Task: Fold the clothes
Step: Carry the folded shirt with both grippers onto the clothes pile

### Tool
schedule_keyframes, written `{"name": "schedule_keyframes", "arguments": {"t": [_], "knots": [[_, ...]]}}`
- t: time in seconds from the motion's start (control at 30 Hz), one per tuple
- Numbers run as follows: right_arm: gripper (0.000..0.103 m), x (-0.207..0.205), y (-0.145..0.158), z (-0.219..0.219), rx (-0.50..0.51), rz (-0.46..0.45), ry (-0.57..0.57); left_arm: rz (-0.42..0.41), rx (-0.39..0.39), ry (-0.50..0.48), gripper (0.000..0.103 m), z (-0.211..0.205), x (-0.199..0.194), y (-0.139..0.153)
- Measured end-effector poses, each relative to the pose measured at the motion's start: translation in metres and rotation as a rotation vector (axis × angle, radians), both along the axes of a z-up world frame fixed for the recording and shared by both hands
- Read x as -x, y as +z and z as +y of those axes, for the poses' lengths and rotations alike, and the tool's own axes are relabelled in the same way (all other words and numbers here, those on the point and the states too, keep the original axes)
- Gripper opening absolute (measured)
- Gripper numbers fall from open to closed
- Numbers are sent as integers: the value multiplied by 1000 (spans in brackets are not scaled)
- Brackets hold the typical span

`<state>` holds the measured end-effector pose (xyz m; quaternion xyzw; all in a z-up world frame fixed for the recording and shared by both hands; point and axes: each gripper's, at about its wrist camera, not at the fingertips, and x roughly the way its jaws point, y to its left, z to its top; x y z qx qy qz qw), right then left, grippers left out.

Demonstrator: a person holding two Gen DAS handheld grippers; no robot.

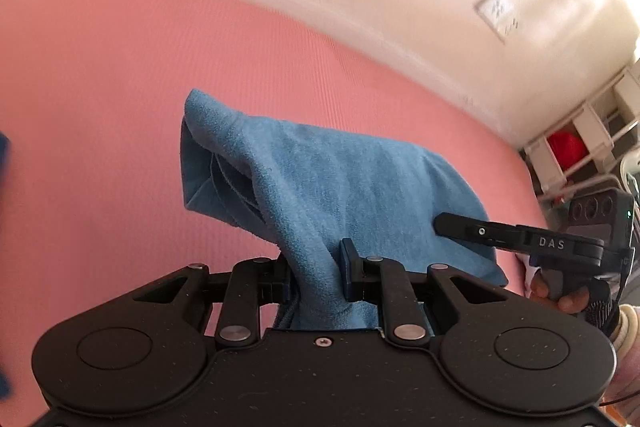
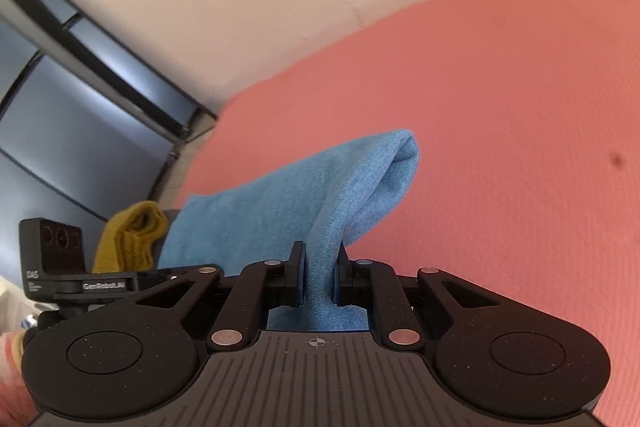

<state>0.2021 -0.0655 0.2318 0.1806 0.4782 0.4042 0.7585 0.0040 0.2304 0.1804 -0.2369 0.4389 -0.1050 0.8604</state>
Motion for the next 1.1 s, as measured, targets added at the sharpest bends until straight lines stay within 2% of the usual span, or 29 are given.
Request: {"name": "schedule_keyframes", "arguments": {"t": [0.23,0.47,0.57,0.63,0.87,1.0,1.1], "knots": [[10,-12,41,83,-53,-85,101,-91,-62,112,19,71,22,48],[10,-3,76,180,-110,-142,225,-167,-164,209,19,151,66,90],[10,8,90,220,-126,-174,291,-187,-157,263,19,184,85,98],[10,16,96,245,-139,-182,327,-199,-181,284,19,207,99,103],[10,45,102,321,-216,-151,415,-228,-267,377,19,267,138,127],[10,73,87,355,-218,-126,475,-207,-313,390,19,296,155,125],[11,93,70,377,-203,-86,503,-157,-319,424,19,313,161,104]]}}
